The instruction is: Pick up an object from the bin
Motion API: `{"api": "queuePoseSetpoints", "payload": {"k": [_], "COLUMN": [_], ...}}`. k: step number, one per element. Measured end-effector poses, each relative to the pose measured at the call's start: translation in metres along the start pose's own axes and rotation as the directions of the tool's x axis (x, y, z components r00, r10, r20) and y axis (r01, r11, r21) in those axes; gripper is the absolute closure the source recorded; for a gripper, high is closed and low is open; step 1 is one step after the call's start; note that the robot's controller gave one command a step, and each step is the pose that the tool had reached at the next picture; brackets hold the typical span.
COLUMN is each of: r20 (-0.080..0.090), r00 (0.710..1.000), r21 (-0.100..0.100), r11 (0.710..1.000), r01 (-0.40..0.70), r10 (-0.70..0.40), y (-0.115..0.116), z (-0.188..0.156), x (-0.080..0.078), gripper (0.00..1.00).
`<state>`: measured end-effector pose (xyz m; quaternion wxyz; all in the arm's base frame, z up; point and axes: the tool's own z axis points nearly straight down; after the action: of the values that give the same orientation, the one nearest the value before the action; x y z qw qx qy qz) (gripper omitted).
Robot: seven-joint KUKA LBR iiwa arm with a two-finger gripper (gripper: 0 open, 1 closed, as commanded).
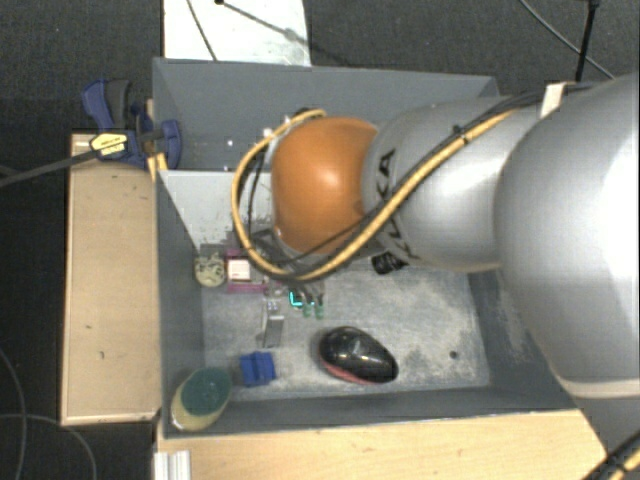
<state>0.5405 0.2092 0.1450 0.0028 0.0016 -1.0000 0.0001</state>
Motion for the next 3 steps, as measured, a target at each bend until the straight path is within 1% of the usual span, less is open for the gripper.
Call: {"api": "queuePoseSetpoints", "payload": {"k": [1,2,3], "r20": [0.004,0.001,0.009], "r00": [0.951,0.953,0.953], "r21": [0.001,0.004,-0.005], "r11": [0.951,0.953,0.953], "r01": [-0.31,-0.304,-0.304], "r10": [0.31,0.304,0.304], "y": [-0.065,-0.123,-0.117], "z": [0.049,0.058,0.055], "x": [0.006,0.059,0.055], "gripper": [0.0,0.0,1.0]}}
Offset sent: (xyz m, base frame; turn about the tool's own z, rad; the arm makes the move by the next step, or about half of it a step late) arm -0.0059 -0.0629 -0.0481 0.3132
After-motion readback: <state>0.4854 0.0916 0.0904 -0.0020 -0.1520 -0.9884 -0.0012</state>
